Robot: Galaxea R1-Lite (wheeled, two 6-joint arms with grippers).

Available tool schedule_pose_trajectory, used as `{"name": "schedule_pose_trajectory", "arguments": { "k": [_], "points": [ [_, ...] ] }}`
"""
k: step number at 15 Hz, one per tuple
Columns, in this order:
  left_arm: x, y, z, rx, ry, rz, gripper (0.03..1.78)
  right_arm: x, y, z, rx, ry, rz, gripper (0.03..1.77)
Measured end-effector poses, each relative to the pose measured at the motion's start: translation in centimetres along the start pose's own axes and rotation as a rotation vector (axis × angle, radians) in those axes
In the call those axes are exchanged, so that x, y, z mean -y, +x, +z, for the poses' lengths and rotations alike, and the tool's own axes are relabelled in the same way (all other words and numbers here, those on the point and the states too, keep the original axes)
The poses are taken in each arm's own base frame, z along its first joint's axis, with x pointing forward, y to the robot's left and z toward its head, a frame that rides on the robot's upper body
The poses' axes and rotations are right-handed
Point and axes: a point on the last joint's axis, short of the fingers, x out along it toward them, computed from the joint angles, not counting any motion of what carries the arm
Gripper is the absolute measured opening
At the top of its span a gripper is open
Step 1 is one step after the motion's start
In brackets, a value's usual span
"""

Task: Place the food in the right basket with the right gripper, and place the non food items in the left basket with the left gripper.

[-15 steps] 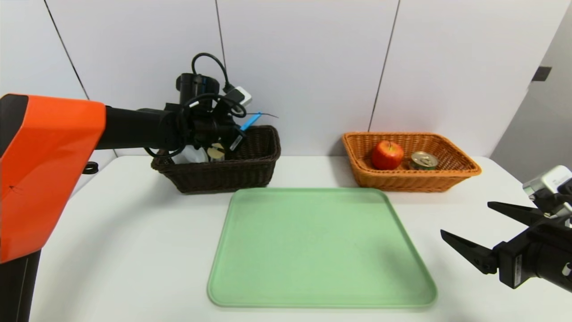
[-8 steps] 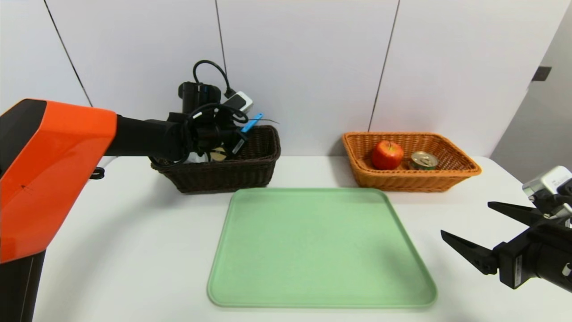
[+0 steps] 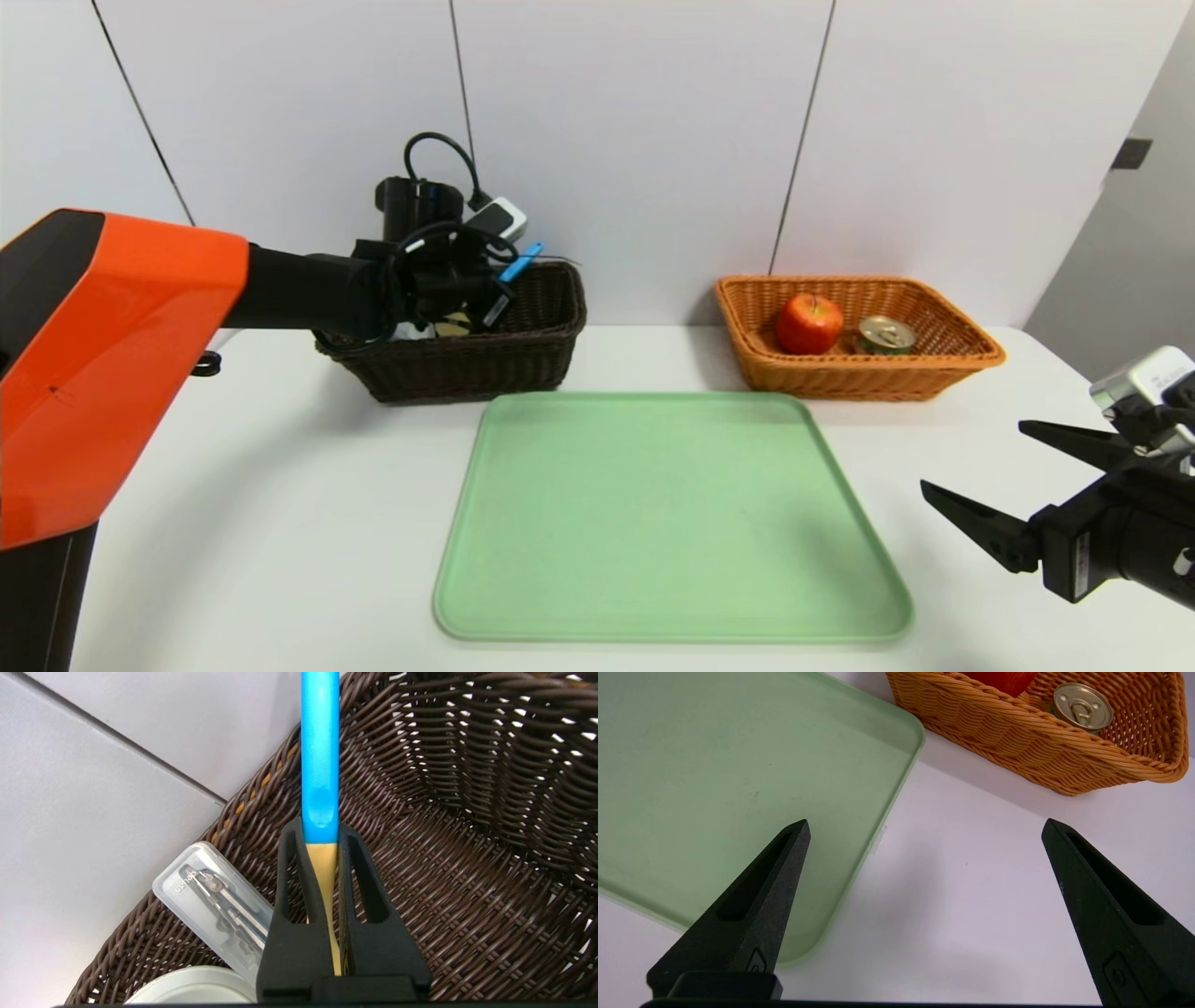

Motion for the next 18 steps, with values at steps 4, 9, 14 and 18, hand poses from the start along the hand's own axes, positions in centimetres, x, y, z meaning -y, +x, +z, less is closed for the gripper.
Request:
{"name": "schedule_pose_trajectory", "arguments": {
  "k": [4, 9, 14, 18],
  "points": [
    [0.0, 0.2, 0.1, 0.016, -0.007, 0.009, 0.71, 0.0, 0.0, 0.0, 0.000, -0.001, 0.000, 1.71],
    [-0.4, 0.5, 0.6, 0.074, 0.000, 0.043, 1.19, 0.0, 0.0, 0.0, 0.001, -0.001, 0.001, 1.71],
    [-2.2, -1.0, 2.9, 0.030, -0.027, 0.152, 1.43, 0.0, 0.0, 0.1, 0.005, -0.002, 0.000, 1.71],
    [-3.8, -3.8, 5.3, -0.030, -0.231, 0.292, 1.54, 0.2, 0.0, 0.8, 0.027, 0.002, -0.006, 1.71]
  ]
}}
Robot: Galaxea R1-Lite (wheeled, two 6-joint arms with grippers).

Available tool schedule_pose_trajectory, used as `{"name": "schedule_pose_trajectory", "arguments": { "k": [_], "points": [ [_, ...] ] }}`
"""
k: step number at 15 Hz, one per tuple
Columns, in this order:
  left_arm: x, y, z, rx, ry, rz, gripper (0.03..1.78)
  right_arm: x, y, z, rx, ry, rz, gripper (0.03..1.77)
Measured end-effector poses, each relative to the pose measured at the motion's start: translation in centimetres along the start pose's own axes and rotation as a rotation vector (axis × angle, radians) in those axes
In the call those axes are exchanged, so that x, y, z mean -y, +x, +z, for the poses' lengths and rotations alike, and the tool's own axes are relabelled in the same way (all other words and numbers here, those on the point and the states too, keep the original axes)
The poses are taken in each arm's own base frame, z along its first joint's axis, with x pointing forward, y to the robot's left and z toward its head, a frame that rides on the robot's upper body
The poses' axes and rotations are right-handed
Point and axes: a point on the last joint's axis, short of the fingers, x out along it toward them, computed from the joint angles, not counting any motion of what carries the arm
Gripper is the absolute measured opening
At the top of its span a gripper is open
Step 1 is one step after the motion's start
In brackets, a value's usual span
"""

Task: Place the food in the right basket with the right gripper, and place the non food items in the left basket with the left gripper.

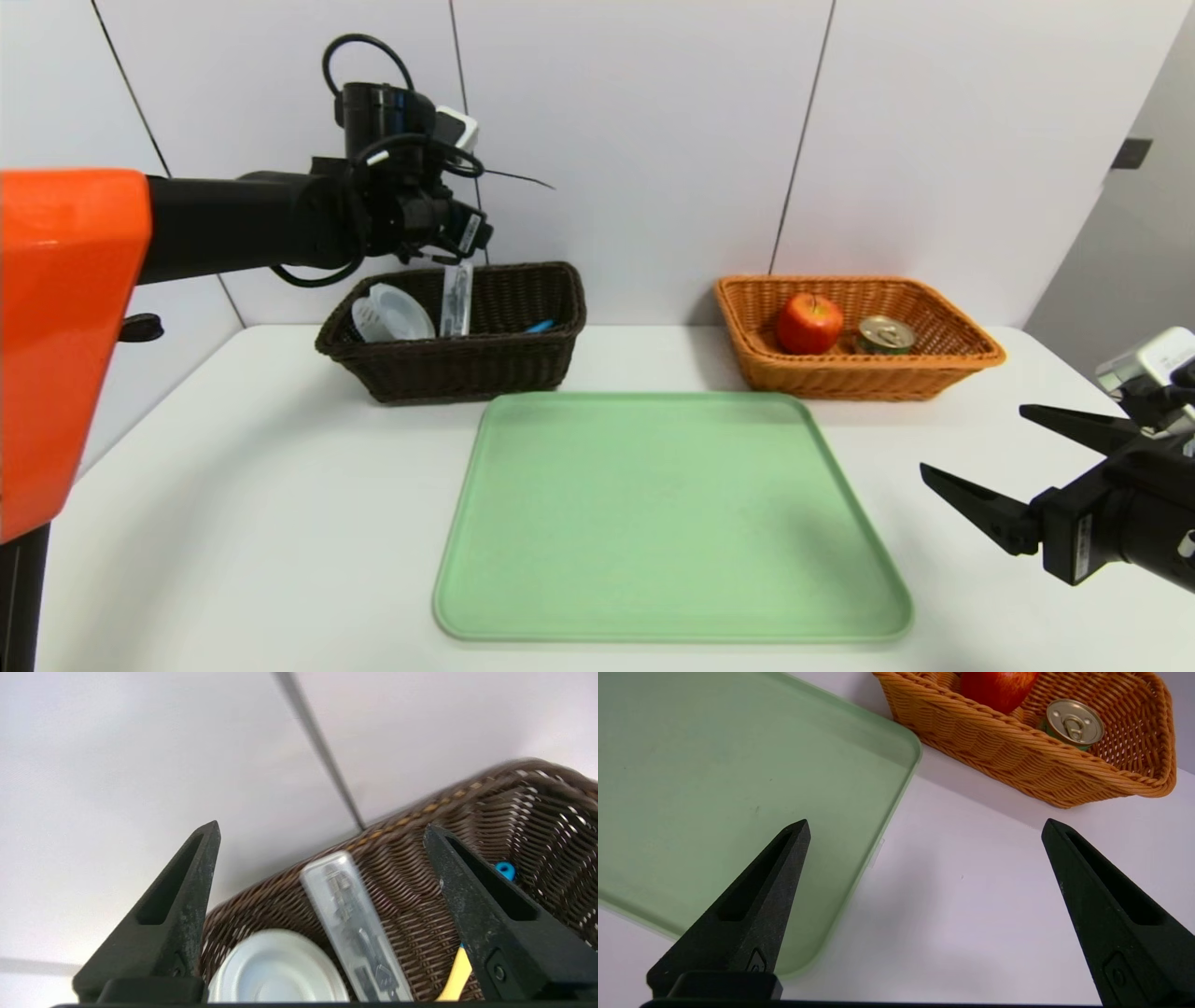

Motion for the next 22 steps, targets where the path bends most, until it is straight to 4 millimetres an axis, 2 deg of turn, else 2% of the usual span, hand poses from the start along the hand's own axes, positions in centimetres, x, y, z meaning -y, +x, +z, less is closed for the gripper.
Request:
{"name": "schedule_pose_trajectory", "arguments": {
  "k": [3, 6, 10, 12, 14, 20, 22],
  "points": [
    [-1.1, -2.1, 0.7, -0.080, -0.142, 0.078, 1.59, 0.4, 0.3, 1.1, 0.026, 0.006, -0.015, 1.71],
    [-2.1, -5.2, 1.0, -0.187, -0.280, 0.094, 1.63, 0.8, 0.7, 2.0, 0.046, 0.008, -0.028, 1.71],
    [-2.7, -9.2, -0.3, -0.325, -0.397, 0.122, 1.66, 1.4, 1.4, 3.3, 0.071, 0.012, -0.050, 1.71],
    [-3.0, -10.6, -0.6, -0.312, -0.411, 0.176, 1.67, 1.9, 2.0, 4.4, 0.090, 0.012, -0.069, 1.71],
    [-3.4, -12.0, 0.0, -0.246, -0.469, 0.200, 1.67, 2.5, 2.5, 5.1, 0.099, 0.013, -0.091, 1.71],
    [-4.0, -15.2, -0.5, -0.221, -0.648, 0.286, 1.69, 3.1, 3.0, 5.1, 0.088, 0.019, -0.117, 1.71],
    [-4.8, -16.3, -0.6, -0.218, -0.677, 0.305, 1.69, 3.2, 2.9, 5.0, 0.085, 0.020, -0.120, 1.71]
  ]
}}
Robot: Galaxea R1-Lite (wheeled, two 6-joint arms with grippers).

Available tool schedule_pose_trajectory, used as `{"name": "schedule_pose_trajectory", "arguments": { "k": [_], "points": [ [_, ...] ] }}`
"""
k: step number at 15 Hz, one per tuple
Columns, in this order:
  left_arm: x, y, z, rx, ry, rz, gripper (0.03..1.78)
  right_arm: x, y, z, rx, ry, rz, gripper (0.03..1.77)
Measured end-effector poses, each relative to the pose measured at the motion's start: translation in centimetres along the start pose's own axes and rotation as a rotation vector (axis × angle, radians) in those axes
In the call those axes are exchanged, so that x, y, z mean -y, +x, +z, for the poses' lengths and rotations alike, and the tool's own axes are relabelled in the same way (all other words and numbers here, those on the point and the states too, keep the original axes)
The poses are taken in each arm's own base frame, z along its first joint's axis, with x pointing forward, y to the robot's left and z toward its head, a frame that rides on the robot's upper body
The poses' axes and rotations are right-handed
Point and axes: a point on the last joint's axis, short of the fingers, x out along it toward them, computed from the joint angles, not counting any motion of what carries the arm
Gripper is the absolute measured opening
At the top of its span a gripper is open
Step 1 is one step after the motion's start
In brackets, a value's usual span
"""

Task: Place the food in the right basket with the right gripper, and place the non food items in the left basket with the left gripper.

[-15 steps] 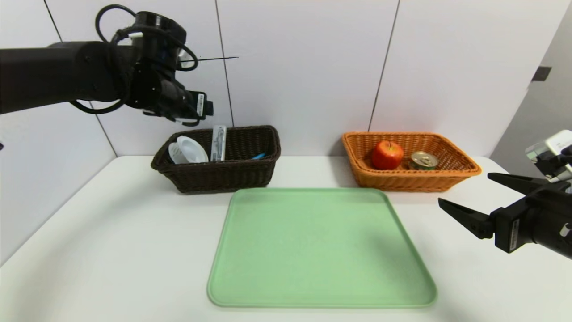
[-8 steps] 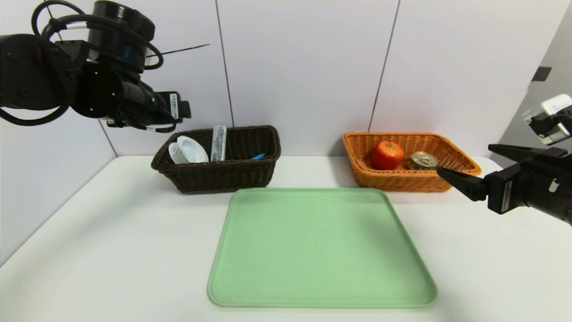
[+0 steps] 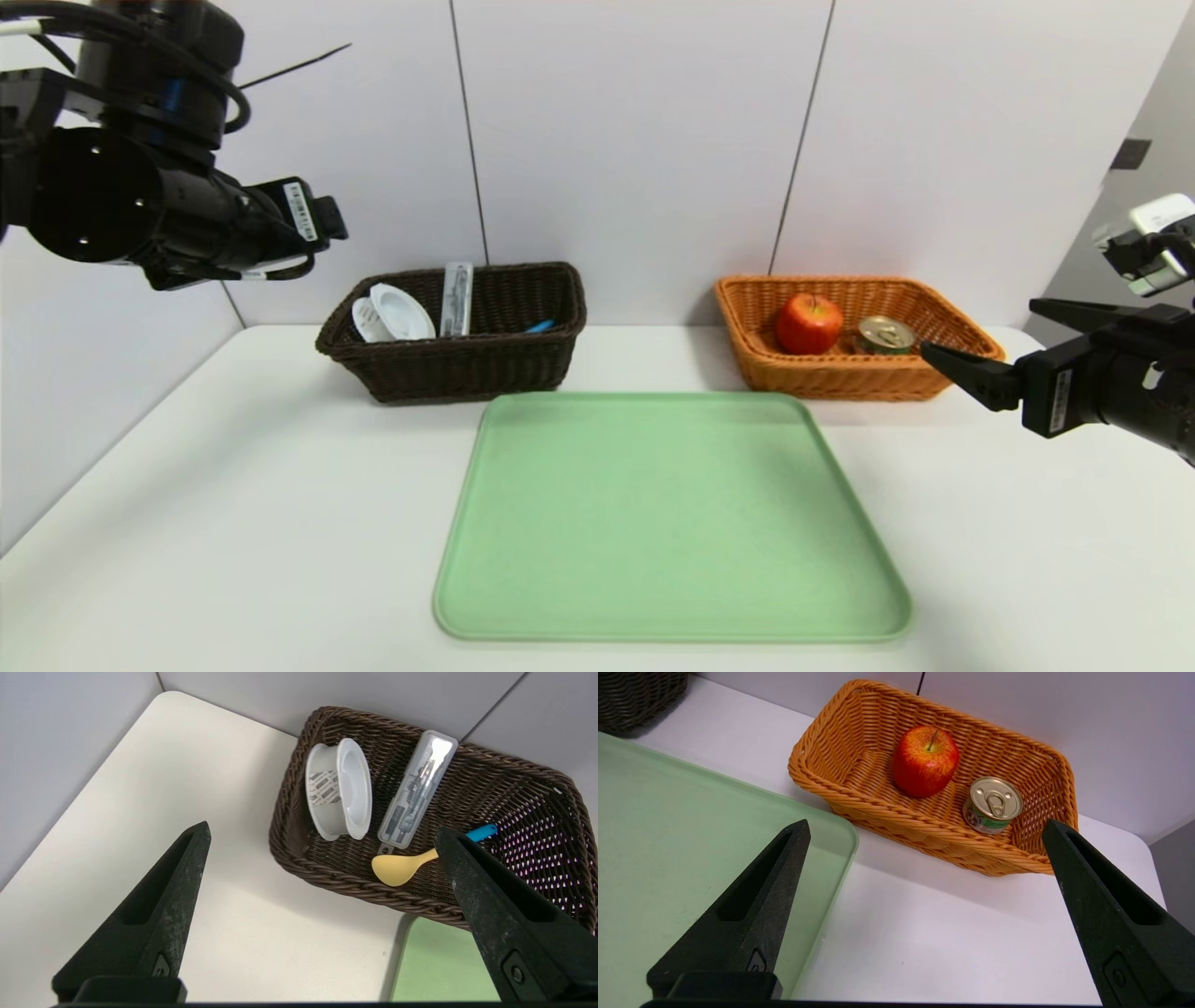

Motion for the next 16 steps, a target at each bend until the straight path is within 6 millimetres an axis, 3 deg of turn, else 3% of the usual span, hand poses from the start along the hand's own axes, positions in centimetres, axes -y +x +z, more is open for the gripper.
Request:
{"name": "schedule_pose_trajectory", "arguments": {
  "k": [4, 10, 13, 16],
  "points": [
    [-3.6, -1.4, 1.3, 0.048, -0.058, 0.078, 1.69, 0.0, 0.0, 0.0, 0.000, 0.001, -0.001, 1.71],
    [-11.4, -5.0, 0.5, 0.110, -0.148, 0.294, 1.69, 0.0, 0.0, -0.2, -0.007, -0.010, -0.001, 1.71],
    [-13.4, -7.3, -1.9, 0.128, -0.152, 0.331, 1.69, 0.0, -0.2, -0.5, -0.014, -0.010, -0.004, 1.71],
    [-15.4, -10.0, -6.0, 0.149, -0.092, 0.321, 1.69, 0.0, -0.8, -0.9, -0.017, -0.012, -0.003, 1.71]
  ]
}}
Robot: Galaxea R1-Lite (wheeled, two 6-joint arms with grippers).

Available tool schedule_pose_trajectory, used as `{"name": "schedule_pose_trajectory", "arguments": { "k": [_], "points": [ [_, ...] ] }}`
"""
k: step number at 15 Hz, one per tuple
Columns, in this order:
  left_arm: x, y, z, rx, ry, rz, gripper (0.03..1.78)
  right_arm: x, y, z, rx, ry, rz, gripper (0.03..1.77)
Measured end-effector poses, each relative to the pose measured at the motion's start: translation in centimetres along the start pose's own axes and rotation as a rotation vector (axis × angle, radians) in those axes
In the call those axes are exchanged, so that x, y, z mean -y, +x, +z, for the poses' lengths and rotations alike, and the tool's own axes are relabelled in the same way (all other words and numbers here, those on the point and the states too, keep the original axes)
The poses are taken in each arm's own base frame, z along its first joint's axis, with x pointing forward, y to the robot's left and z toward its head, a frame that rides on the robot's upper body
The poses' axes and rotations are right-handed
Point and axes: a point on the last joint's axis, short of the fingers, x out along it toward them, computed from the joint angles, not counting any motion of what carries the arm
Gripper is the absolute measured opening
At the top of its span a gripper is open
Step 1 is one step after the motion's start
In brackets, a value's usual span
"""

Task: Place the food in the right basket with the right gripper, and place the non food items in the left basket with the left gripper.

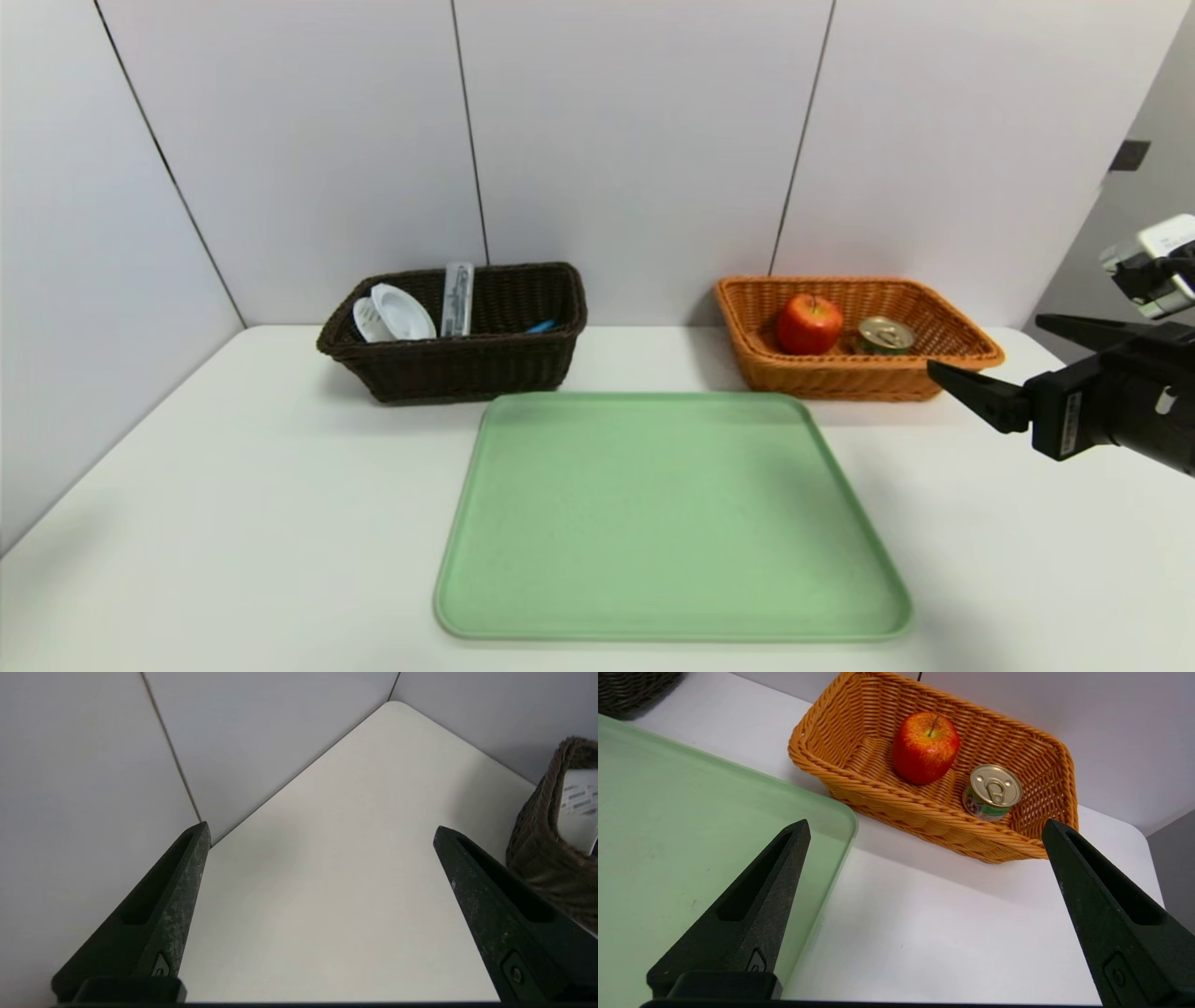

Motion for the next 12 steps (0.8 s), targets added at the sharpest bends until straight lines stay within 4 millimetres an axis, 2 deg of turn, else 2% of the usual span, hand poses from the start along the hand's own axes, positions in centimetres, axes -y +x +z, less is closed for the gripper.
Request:
{"name": "schedule_pose_trajectory", "arguments": {
  "k": [3, 7, 9, 12],
  "points": [
    [-2.4, -1.8, -4.2, 0.022, 0.112, -0.108, 1.69, 0.0, -0.9, -0.5, 0.000, 0.001, -0.010, 1.71],
    [-5.1, -3.8, -9.6, 0.090, 0.226, -0.299, 1.69, 0.4, -3.2, -1.9, 0.000, -0.005, -0.053, 1.71],
    [-5.9, -4.4, -10.9, 0.088, 0.240, -0.338, 1.69, 0.7, -4.6, -2.9, 0.003, -0.015, -0.095, 1.71],
    [-6.4, -4.9, -11.7, 0.095, 0.236, -0.362, 1.69, 0.8, -6.8, -4.7, 0.045, -0.036, -0.152, 1.71]
  ]
}}
